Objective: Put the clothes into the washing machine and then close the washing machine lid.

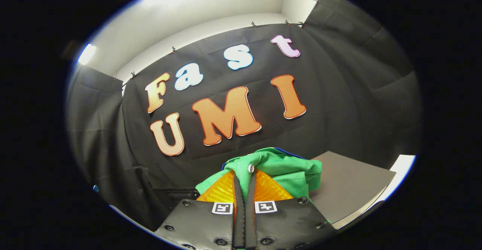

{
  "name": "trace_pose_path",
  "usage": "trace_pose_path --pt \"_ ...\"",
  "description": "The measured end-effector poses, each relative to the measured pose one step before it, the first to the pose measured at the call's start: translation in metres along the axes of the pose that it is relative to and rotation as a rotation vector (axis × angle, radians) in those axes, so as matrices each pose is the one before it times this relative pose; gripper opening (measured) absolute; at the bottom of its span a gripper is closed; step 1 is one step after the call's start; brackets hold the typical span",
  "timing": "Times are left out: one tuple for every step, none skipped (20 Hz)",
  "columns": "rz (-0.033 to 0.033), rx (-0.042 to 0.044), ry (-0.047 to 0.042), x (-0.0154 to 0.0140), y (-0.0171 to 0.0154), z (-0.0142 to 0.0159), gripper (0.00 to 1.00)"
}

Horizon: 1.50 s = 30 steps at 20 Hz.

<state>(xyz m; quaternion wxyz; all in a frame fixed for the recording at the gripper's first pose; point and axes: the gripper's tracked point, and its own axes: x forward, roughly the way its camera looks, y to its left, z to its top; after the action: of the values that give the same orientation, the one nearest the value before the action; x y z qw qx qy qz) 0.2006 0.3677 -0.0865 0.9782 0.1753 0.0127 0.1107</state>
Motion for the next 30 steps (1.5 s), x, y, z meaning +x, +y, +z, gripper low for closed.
trace_pose_path --pt "0.00782 -0.00189 -0.00996 -0.00187 0.00194 0.00415 0.08" --pt "0.00756 -0.00119 -0.01344 0.00062 0.00146 0.00338 0.08" --pt "0.00563 -0.00432 -0.01361 -0.00233 0.00127 0.00459 0.08" --pt "0.00364 -0.00851 -0.0105 -0.01018 0.00553 0.01084 0.08" --pt "0.00611 -0.01198 -0.00847 -0.00551 0.00666 0.00794 0.08" --pt "0.01203 -0.0148 -0.00466 0.00038 0.01805 0.01016 0.08" --pt "0.01442 -0.01648 -0.00659 0.00586 0.01606 0.00669 0.08" --pt "0.01754 -0.01685 -0.00722 0.00665 0.01557 0.00502 0.08" --pt "0.0174 -0.01405 -0.00666 0.0031 0.01264 0.0048 0.08" --pt "0.01791 -0.01159 -0.00357 -0.00168 0.01139 0.00413 0.08" --pt "0.01546 -0.01174 -0.00364 0.00206 0.01202 0.00361 0.08" --pt "0.014 -0.01028 -0.00399 0.00353 0.0131 0.00353 0.08" --pt "0.01703 -0.00801 -0.00807 0.00509 0.01331 0.00457 0.08" --pt "0.01829 -0.00854 -0.0044 0.00445 0.01342 0.00309 0.07" --pt "0.01618 -0.00579 -0.00547 0.00604 0.01236 0.0023 0.07" --pt "0.01791 -0.0002 -0.00366 0.00576 0.01313 0.00148 0.07" --pt "0.02089 0.00082 -0.00265 0.00495 0.01181 0.00123 0.08" --pt "0.01771 0.00023 -0.00018 0.00614 0.01279 -0.00003 0.07" --pt "0.01657 0.00034 0.00182 0.00648 0.01094 -0.00294 0.08" --pt "0.01686 -0.00043 0.00471 0.00654 0.01148 -0.00415 0.08" --pt "0.01268 -0.00205 0.00625 0.00752 0.01068 -0.00443 0.08" --pt "0.01178 0.00087 0.00908 0.00792 0.01032 -0.00698 0.08" --pt "0.01561 0.004 0.01215 0.0082 0.01112 -0.00774 0.08" --pt "0.01468 0.00442 0.01124 0.00876 0.01067 -0.0089 0.08" --pt "0.01538 0.00571 0.0148 0.00755 0.01062 -0.01008 0.08" --pt "0.01493 0.00452 0.01454 0.00857 0.00987 -0.01218 0.08" --pt "0.01101 0.00053 0.01604 0.00544 0.00944 -0.01104 0.08" --pt "0.01013 -0.00098 0.01876 0.00696 0.00795 -0.01368 0.08" --pt "0.01306 0.00503 0.02023 0.0087 0.00809 -0.01384 0.08" --pt "0.0088 0.00815 0.0135 0.00826 0.00712 -0.01427 0.08"
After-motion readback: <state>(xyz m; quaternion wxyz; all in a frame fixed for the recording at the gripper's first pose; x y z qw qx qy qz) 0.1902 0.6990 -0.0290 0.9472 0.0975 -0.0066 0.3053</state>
